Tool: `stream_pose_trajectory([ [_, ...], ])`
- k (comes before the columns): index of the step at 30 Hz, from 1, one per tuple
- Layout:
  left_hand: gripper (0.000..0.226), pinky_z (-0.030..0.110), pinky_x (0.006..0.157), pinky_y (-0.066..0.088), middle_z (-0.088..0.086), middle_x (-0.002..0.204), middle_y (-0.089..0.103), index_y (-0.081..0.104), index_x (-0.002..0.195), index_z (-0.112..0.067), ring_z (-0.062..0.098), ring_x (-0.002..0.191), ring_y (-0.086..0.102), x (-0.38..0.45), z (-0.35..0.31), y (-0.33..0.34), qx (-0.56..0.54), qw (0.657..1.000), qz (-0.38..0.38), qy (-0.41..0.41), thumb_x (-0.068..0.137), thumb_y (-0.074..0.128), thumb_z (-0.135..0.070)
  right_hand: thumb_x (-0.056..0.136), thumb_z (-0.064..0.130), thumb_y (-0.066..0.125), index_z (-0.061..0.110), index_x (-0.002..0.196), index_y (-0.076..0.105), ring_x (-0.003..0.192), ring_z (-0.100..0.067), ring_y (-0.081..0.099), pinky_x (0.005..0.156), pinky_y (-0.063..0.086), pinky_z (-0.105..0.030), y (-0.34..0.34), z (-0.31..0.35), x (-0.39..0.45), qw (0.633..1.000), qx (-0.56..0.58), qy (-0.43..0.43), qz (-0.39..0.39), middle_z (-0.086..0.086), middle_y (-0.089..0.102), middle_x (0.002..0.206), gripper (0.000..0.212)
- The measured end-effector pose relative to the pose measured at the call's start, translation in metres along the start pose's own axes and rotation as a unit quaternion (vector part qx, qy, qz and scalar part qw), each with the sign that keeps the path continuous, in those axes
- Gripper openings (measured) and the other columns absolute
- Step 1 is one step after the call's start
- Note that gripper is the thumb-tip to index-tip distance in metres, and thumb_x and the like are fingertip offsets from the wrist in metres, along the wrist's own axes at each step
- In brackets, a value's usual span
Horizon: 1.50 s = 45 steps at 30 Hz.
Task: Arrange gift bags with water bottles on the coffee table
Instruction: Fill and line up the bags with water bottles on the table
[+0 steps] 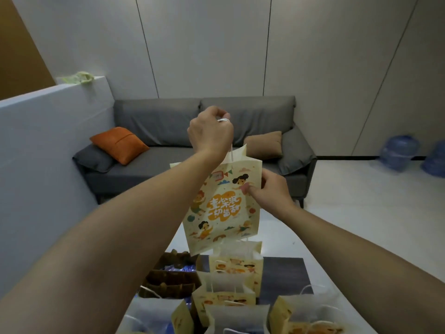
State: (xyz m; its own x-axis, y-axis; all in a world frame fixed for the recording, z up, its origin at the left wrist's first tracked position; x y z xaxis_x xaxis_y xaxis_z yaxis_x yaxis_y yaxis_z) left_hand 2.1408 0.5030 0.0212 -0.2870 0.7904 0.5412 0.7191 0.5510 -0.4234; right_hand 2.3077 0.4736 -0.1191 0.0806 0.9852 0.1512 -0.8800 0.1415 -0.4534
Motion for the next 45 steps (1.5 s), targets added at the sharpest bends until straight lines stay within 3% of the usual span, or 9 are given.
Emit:
stream_pose_trajectory([
  [3,0.015,0.029,0.076,0.041,-0.003,0.095,0.073,0.074,0.100,-0.023,0.015,0.084,0.057,-0.007,-0.038,0.022,-0.017,1.000,0.011,0.021,0.095,0.061,-0.029,0.084,0.023,0.081,0.032,0.100,0.069,0.091,-0.008,0.071,0.080,0.062,-0.042,-0.045,-0.008,-0.005,0.999,0.008,-0.006,-0.045,0.014,0.074,0.099,0.023],
  [7,0.015,0.037,0.085,0.050,0.000,0.098,0.073,0.075,0.100,-0.021,0.021,0.092,0.061,-0.021,-0.076,0.057,-0.050,0.997,0.040,0.042,0.094,0.062,-0.026,0.082,0.026,0.082,0.025,0.105,0.072,0.089,-0.009,0.072,0.078,0.063,-0.043,-0.097,-0.033,-0.012,0.997,0.002,0.009,-0.080,0.012,0.075,0.099,0.024],
  [12,0.012,0.032,0.080,0.047,-0.003,0.094,0.072,0.074,0.096,-0.022,0.018,0.089,0.061,-0.045,-0.106,0.109,-0.079,0.993,0.081,0.042,0.093,0.063,-0.024,0.080,0.025,0.083,0.029,0.098,0.072,0.088,-0.009,0.072,0.079,0.062,-0.043,-0.149,-0.068,-0.020,0.993,-0.013,0.042,-0.114,0.012,0.075,0.096,0.021],
  [24,0.013,0.033,0.076,0.049,-0.005,0.089,0.070,0.073,0.094,-0.024,0.017,0.087,0.061,-0.111,-0.098,0.238,-0.039,0.976,0.213,0.009,0.093,0.061,-0.028,0.077,0.023,0.084,0.030,0.098,0.073,0.082,-0.007,0.070,0.072,0.059,-0.030,-0.194,-0.190,-0.032,0.980,-0.024,0.159,-0.121,0.015,0.074,0.089,0.024],
  [29,0.012,0.035,0.079,0.055,-0.004,0.087,0.071,0.073,0.096,-0.023,0.017,0.084,0.064,-0.157,-0.054,0.291,0.009,0.955,0.297,-0.003,0.094,0.061,-0.025,0.085,0.028,0.078,0.023,0.085,0.072,0.074,-0.012,0.067,0.060,0.050,-0.027,-0.176,-0.253,-0.044,0.970,-0.070,0.214,-0.095,0.011,0.071,0.079,0.008],
  [35,0.015,0.022,0.054,0.042,-0.001,0.090,0.069,0.071,0.103,-0.023,0.017,0.074,0.062,-0.214,0.019,0.336,0.098,0.919,0.380,-0.038,0.096,0.061,-0.014,0.092,0.027,0.069,0.025,0.098,0.066,0.074,-0.011,0.060,0.057,0.041,-0.020,-0.148,-0.314,-0.071,0.954,-0.114,0.274,-0.048,0.009,0.065,0.084,0.007],
  [39,0.027,0.033,0.072,0.055,0.006,0.105,0.067,0.071,0.109,-0.015,0.023,0.091,0.060,-0.254,0.066,0.350,0.176,0.864,0.468,-0.056,0.090,0.059,-0.001,0.087,0.024,0.075,0.024,0.105,0.067,0.077,-0.008,0.062,0.059,0.041,-0.014,-0.125,-0.341,-0.102,0.943,-0.093,0.317,0.033,0.007,0.066,0.088,0.019],
  [42,0.028,0.032,0.075,0.051,0.008,0.107,0.068,0.070,0.111,-0.011,0.027,0.100,0.061,-0.281,0.087,0.351,0.223,0.820,0.523,-0.059,0.088,0.057,-0.003,0.079,0.035,0.084,0.026,0.112,0.072,0.084,-0.007,0.063,0.068,0.045,-0.015,-0.108,-0.350,-0.123,0.935,-0.094,0.316,0.133,0.009,0.069,0.094,0.036],
  [45,0.032,0.028,0.074,0.043,0.009,0.114,0.070,0.071,0.114,-0.011,0.027,0.106,0.061,-0.288,0.097,0.349,0.234,0.811,0.535,-0.048,0.088,0.054,-0.003,0.076,0.047,0.085,0.027,0.128,0.065,0.101,-0.010,0.057,0.083,0.045,-0.021,-0.097,-0.344,-0.131,0.927,-0.060,0.305,0.209,0.010,0.058,0.112,0.060],
])
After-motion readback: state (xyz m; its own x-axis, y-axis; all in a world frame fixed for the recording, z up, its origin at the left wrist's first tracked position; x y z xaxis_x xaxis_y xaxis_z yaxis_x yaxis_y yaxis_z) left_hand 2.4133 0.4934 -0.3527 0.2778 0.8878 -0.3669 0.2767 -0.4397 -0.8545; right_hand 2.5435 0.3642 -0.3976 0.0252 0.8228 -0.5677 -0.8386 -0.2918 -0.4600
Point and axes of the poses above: each hand's wrist, its own x-axis towards the middle knuckle, its own y-axis out of the palm, z = x × y, the point moved 5 cm from there along x, towards the middle knuckle
